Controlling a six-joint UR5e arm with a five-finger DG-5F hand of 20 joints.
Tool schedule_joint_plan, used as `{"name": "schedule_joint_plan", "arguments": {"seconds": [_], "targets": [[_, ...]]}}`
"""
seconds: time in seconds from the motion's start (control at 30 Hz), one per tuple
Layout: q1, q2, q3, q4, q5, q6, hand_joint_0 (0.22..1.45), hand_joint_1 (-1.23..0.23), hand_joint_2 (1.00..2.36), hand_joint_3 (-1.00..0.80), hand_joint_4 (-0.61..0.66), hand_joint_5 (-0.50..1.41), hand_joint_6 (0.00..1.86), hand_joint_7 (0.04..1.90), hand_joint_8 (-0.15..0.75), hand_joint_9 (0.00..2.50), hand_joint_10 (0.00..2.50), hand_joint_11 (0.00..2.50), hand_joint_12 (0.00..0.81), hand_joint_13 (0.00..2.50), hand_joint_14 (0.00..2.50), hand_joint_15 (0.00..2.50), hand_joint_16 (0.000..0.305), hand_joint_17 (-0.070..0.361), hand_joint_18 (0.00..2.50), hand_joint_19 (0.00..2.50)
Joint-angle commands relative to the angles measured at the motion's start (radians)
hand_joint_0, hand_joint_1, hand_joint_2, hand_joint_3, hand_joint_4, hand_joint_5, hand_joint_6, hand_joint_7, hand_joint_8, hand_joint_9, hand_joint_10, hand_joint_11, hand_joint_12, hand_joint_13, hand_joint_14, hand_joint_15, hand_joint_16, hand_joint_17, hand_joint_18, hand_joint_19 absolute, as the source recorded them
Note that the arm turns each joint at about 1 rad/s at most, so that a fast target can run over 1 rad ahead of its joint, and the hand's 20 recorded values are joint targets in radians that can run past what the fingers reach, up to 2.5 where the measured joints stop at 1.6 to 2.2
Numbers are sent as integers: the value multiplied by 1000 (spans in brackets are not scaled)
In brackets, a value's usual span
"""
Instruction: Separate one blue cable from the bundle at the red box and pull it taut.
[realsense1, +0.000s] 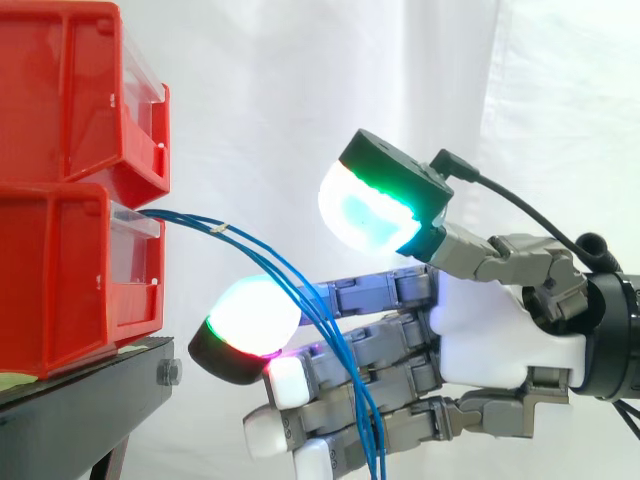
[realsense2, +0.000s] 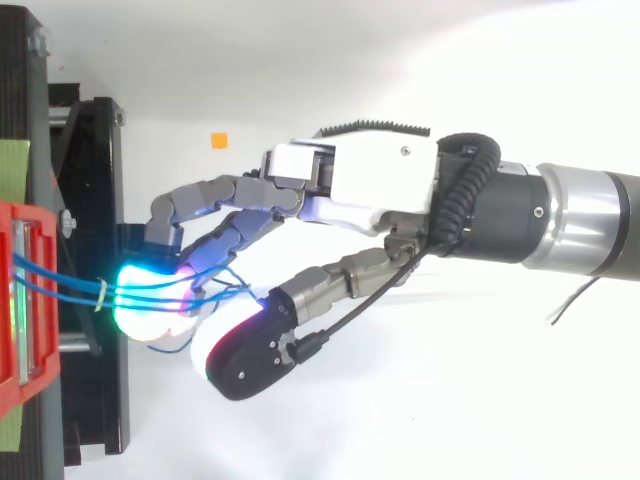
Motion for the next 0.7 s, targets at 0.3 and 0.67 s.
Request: {"name": "schedule_joint_plan", "arguments": {"seconds": [0.3,0.67], "targets": [[0,0,10,-6,-7,0,619,-613,1014,-325,135,-124,513,1190,272,810,21,752,330,716,21,517,45,100,536,628],[-8,0,24,-9,-24,2,617,-574,1013,-323,113,-133,584,1099,281,866,22,792,333,755,22,540,46,104,570,653]]}}
